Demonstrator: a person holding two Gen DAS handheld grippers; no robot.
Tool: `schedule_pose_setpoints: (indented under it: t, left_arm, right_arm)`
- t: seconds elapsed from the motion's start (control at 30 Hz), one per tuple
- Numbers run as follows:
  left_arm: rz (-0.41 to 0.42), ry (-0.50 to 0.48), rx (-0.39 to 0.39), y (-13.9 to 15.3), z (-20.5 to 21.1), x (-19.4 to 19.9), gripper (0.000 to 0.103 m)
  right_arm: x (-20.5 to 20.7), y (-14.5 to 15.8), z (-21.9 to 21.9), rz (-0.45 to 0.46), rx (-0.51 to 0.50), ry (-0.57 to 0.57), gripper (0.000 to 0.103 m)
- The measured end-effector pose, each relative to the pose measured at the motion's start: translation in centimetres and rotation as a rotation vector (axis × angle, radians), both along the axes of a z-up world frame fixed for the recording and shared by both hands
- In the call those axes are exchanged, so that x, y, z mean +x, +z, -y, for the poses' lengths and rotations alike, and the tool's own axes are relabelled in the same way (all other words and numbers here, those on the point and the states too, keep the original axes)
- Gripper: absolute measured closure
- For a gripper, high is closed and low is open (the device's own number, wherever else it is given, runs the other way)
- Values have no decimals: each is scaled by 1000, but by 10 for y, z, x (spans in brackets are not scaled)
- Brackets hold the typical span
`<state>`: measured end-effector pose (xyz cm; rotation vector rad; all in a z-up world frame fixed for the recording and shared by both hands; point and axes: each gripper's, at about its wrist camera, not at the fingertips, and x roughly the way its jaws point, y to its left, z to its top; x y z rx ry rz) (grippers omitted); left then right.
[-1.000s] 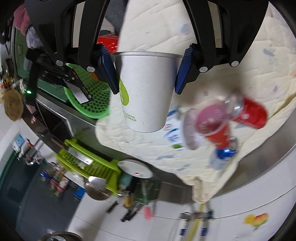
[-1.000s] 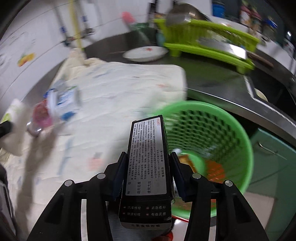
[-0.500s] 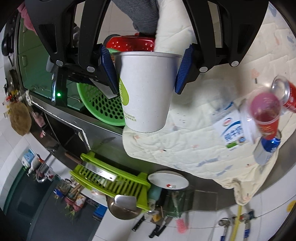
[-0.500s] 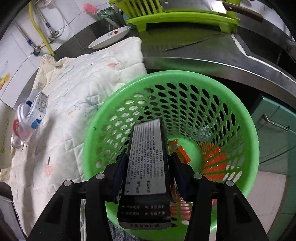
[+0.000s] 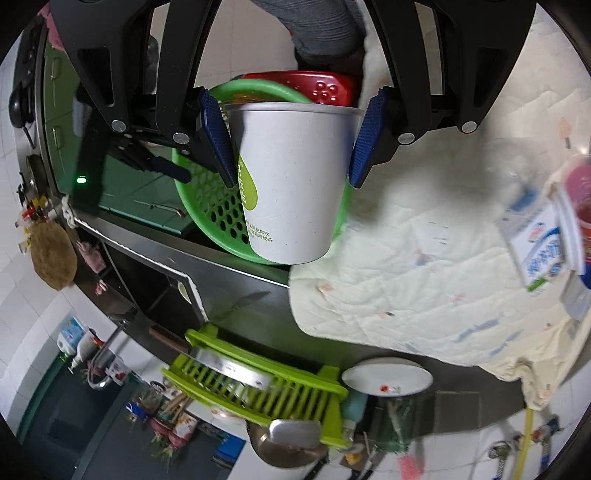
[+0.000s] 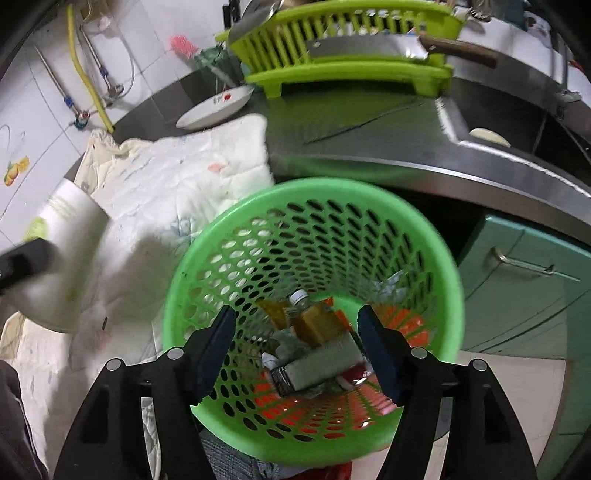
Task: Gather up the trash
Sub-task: 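Carry the paper cup and black box to the green basket and release both, then move the left tool to the red Coca-Cola can while the right approaches the clear plastic cup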
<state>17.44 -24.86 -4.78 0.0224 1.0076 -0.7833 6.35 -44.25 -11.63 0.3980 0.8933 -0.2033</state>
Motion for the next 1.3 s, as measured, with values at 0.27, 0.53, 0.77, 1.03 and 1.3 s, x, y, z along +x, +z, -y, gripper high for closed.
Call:
schedule_pose_setpoints:
  t: [0.27,0.53,0.77,1.03,1.3]
  left_arm:
    - [-58,-50,30,-34,44,0,42]
    - [-81,-76,79,-56,62,-1,39]
    - [-70,-80,74,-55,62,-3,34]
    - [-21,-67,54,-36,35,-13,34]
    - [39,13,36,-13,-17,-19,34]
  right_arm:
    - [-29,13,23,37,-40,-55,36]
    - [-41,9,32,44,-45,-107,35]
    - [-42,11,25,47,-68,-93,35]
    - [-41,23,6,60,-92,-56,34]
    - [-29,40,-28,84,-116,7,27]
